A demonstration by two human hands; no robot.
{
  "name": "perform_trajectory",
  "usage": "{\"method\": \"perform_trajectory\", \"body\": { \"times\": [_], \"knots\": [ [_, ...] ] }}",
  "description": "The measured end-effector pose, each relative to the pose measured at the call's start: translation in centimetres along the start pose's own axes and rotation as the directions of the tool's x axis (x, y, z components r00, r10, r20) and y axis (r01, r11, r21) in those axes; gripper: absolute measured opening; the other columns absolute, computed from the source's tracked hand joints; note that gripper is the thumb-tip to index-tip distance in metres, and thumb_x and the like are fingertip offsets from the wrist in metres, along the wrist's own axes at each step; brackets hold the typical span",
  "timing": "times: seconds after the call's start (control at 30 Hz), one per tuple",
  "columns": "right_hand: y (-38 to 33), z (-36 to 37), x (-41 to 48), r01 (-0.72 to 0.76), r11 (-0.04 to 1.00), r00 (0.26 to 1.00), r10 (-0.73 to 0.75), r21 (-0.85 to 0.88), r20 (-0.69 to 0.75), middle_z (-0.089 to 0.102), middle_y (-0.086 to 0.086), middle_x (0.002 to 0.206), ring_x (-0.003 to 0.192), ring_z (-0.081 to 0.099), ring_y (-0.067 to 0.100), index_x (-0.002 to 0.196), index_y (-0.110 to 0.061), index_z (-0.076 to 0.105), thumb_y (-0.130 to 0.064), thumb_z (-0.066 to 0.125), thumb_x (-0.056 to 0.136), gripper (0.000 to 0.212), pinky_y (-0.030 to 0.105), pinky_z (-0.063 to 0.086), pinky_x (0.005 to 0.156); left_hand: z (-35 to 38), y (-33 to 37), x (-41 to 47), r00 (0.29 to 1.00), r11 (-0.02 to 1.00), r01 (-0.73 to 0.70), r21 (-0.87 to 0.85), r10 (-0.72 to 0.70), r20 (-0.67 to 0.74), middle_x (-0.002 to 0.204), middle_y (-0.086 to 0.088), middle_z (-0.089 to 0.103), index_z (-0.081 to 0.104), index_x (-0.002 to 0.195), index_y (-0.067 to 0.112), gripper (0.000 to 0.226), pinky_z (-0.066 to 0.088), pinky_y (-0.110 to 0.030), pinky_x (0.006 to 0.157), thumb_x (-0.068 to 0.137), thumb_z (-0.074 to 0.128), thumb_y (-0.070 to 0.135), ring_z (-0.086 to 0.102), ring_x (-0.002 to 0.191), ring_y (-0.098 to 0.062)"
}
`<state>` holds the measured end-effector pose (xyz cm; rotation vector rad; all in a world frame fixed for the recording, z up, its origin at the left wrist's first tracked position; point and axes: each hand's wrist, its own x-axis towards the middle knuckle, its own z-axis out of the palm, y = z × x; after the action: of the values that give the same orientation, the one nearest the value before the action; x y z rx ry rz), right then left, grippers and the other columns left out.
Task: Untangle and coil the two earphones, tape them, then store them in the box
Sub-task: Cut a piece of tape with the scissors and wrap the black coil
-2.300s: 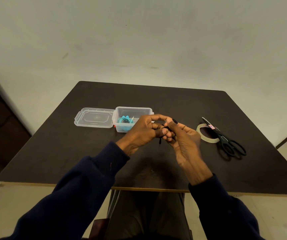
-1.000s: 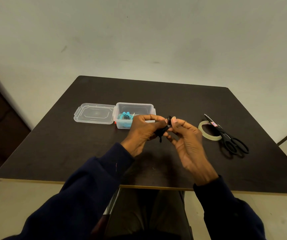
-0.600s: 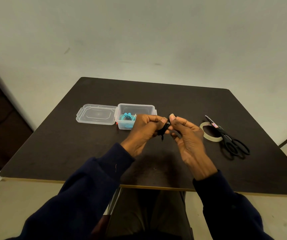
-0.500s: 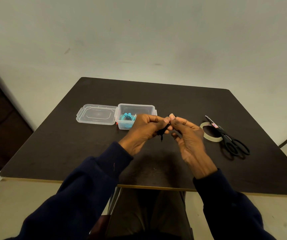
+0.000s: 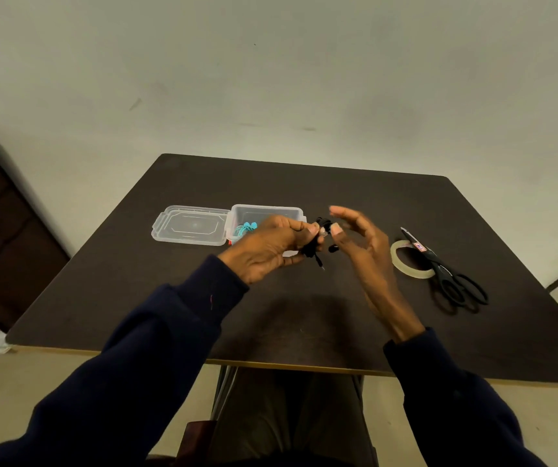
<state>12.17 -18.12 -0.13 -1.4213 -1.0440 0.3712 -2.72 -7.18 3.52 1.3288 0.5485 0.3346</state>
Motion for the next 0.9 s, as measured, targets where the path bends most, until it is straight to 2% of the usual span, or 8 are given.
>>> {"method": "perform_trajectory", "body": {
  "times": [0.1,0.17,0.27,0.33,0.5,0.67,0.8,0.9],
  "knots": [
    [0.0,-0.5,0.8,0.118,0.993,0.974,-0.115,-0.004,0.194,0.067,0.005,0.131,0.122,0.064,0.017,0.134,-0.008,0.062,-0.012,0.06,0.1,0.035,0.03,0.056,0.093,-0.8,0.9,-0.1,0.994,0.993,0.084,-0.083,-0.077,0.081,0.095,-0.006,0.074,0.071,0.101,0.008,0.021,0.051,-0.035,0.089,0.085,0.071,0.022,0.07,0.094,-0.018],
    [-0.1,-0.7,1.0,0.118,0.993,0.979,-0.114,-0.015,0.17,0.073,0.004,0.12,0.109,0.07,0.018,0.128,-0.005,0.067,-0.007,0.061,0.1,0.029,0.031,0.06,0.081,-1.1,1.1,-0.3,0.99,0.989,0.1,-0.106,-0.088,0.113,0.092,-0.004,0.073,0.071,0.098,0.01,0.024,0.051,-0.034,0.086,0.08,0.071,0.026,0.069,0.09,-0.017],
    [0.2,-0.9,1.0,0.118,0.992,0.987,-0.113,-0.042,0.113,0.077,0.004,0.11,0.102,0.074,0.017,0.12,-0.007,0.073,-0.008,0.066,0.097,0.024,0.036,0.062,0.082,-1.6,0.9,-0.3,0.989,0.989,0.095,-0.117,-0.08,0.128,0.093,-0.004,0.073,0.072,0.096,0.009,0.026,0.051,-0.031,0.084,0.08,0.072,0.03,0.069,0.09,-0.015],
    [0.0,-0.7,0.9,0.108,0.993,0.99,-0.103,-0.052,0.1,0.077,0.004,0.107,0.097,0.075,0.017,0.117,-0.007,0.074,-0.01,0.068,0.096,0.022,0.039,0.064,0.073,-1.6,0.6,-0.3,0.991,0.993,0.079,-0.084,-0.069,0.115,0.095,-0.006,0.073,0.073,0.097,0.009,0.025,0.051,-0.029,0.082,0.08,0.074,0.027,0.069,0.091,-0.014],
    [0.0,-0.2,0.6,0.113,0.993,0.991,-0.11,-0.026,0.078,0.078,0.001,0.102,0.09,0.076,0.014,0.114,-0.005,0.075,-0.008,0.069,0.095,0.02,0.028,0.062,0.067,-0.4,-0.5,-0.3,0.995,0.991,-0.083,0.109,0.089,-0.047,0.097,-0.013,0.076,0.075,0.101,0.008,0.017,0.057,-0.018,0.069,0.085,0.077,0.015,0.071,0.086,-0.013],
    [0.0,-0.2,0.5,0.112,0.993,0.993,-0.109,-0.047,0.055,0.077,-0.001,0.1,0.087,0.076,0.012,0.113,-0.005,0.075,-0.008,0.068,0.095,0.019,0.026,0.062,0.066,-0.2,-1.6,0.0,0.958,0.941,-0.241,0.24,0.27,-0.096,0.097,-0.018,0.075,0.073,0.106,0.0,0.026,0.058,-0.023,0.074,0.089,0.075,0.019,0.071,0.086,-0.019],
    [0.2,-0.1,0.6,0.092,0.995,0.995,-0.091,-0.041,0.039,0.078,0.002,0.099,0.087,0.076,0.013,0.111,-0.006,0.076,-0.01,0.069,0.095,0.018,0.028,0.062,0.066,0.2,-2.0,0.1,0.94,0.882,-0.27,0.387,0.328,-0.092,0.095,-0.01,0.076,0.073,0.104,0.002,0.029,0.061,-0.032,0.085,0.08,0.084,0.011,0.074,0.093,-0.021],
    [0.5,0.1,0.6,0.087,0.995,0.995,-0.086,-0.041,0.044,0.078,0.005,0.101,0.086,0.076,0.016,0.113,-0.004,0.076,-0.01,0.069,0.095,0.02,0.031,0.062,0.064,0.2,-2.3,0.2,0.921,0.862,-0.298,0.411,0.373,-0.113,0.094,-0.008,0.077,0.074,0.101,0.006,0.021,0.061,-0.034,0.085,0.082,0.082,0.013,0.074,0.091,-0.019]
  ]
}}
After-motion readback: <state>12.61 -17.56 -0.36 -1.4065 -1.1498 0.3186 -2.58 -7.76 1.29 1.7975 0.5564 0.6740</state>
